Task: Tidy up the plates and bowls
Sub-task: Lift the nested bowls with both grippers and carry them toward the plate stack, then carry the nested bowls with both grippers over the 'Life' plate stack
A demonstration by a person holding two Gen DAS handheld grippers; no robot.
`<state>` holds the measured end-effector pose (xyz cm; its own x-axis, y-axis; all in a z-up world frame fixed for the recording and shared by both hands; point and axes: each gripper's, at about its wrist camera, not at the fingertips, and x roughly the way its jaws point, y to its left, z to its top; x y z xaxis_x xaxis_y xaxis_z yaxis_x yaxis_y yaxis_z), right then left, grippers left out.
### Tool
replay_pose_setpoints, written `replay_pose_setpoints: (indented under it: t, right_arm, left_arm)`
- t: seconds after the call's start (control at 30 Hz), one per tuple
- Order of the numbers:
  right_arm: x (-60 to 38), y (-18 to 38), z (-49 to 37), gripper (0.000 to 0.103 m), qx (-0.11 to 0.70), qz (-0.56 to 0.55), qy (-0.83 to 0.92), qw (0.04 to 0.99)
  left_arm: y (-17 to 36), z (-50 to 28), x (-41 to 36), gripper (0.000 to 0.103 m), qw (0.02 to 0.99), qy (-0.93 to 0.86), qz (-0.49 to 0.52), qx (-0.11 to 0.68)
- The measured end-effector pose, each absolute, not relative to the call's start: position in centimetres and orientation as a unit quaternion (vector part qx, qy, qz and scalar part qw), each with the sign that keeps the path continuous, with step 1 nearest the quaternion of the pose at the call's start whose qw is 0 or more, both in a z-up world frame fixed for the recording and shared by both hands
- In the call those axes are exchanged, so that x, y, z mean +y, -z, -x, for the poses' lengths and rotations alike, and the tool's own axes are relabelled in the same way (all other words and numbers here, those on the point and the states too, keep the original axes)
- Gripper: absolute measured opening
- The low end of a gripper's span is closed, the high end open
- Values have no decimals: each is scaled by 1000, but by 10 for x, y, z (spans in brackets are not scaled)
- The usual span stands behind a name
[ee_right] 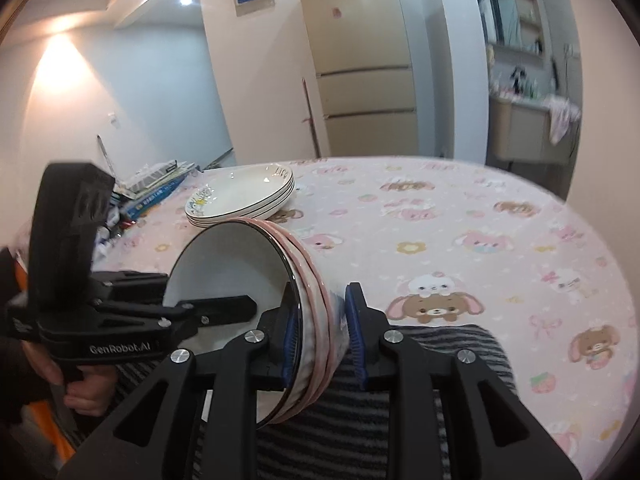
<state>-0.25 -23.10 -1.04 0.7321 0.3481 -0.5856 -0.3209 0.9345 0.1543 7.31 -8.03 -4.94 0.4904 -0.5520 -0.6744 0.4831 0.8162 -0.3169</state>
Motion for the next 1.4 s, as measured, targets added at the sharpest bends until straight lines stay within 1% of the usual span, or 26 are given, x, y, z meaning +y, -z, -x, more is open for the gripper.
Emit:
replay_pose_setpoints:
  t: [0.17, 0.2, 0.3, 0.47, 0.6, 0.67, 0.77, 0.8, 0.83, 1.0, 1.07, 1.1, 1.17, 1.2, 1.4]
  right_arm:
    - [-235, 20, -32, 30, 384, -43, -182, 904]
    - [-237, 24, -39, 33, 397, -53, -187, 897]
    - [-249, 37, -65, 39, 455, -111, -210, 858]
    - [-253, 51, -88, 39, 498, -132, -218, 829]
    - [-258, 59, -103, 40, 527, -171, -213, 805]
    - [-260, 61, -106, 42, 534, -181, -217, 797]
    - [-266, 72, -114, 48, 558, -224, -230, 765]
    - [-267, 78, -117, 51, 573, -242, -234, 747]
    - [-269, 83, -119, 52, 584, -257, -234, 733]
    - [-275, 90, -120, 53, 587, -281, -246, 718]
    - [-278, 93, -119, 50, 586, -295, -252, 711]
    - [-279, 94, -120, 48, 585, -301, -250, 710]
    - [-279, 94, -119, 44, 584, -297, -241, 716]
    - [-277, 92, -117, 43, 581, -290, -236, 723]
    - [-275, 81, -116, 42, 579, -291, -217, 730]
  left_arm:
    - [49, -93, -87, 34, 850, 300, 38, 431]
    - [49, -98, -88, 35, 847, 300, 39, 437]
    - [53, -118, -89, 36, 830, 299, 59, 467]
    - [58, -138, -87, 36, 823, 285, 78, 485]
    - [61, -153, -85, 37, 809, 278, 102, 508]
    - [61, -154, -87, 40, 808, 282, 99, 507]
    - [61, -157, -94, 55, 798, 296, 95, 517]
    - [61, -159, -95, 62, 790, 301, 105, 524]
    - [61, -160, -96, 64, 783, 305, 115, 530]
    - [74, -163, -86, 66, 748, 310, 157, 566]
    - [82, -166, -83, 66, 729, 309, 186, 582]
    - [86, -167, -83, 64, 721, 308, 196, 589]
    - [86, -166, -85, 55, 726, 294, 188, 593]
    - [83, -164, -87, 48, 737, 282, 174, 590]
    - [75, -159, -81, 47, 749, 267, 166, 583]
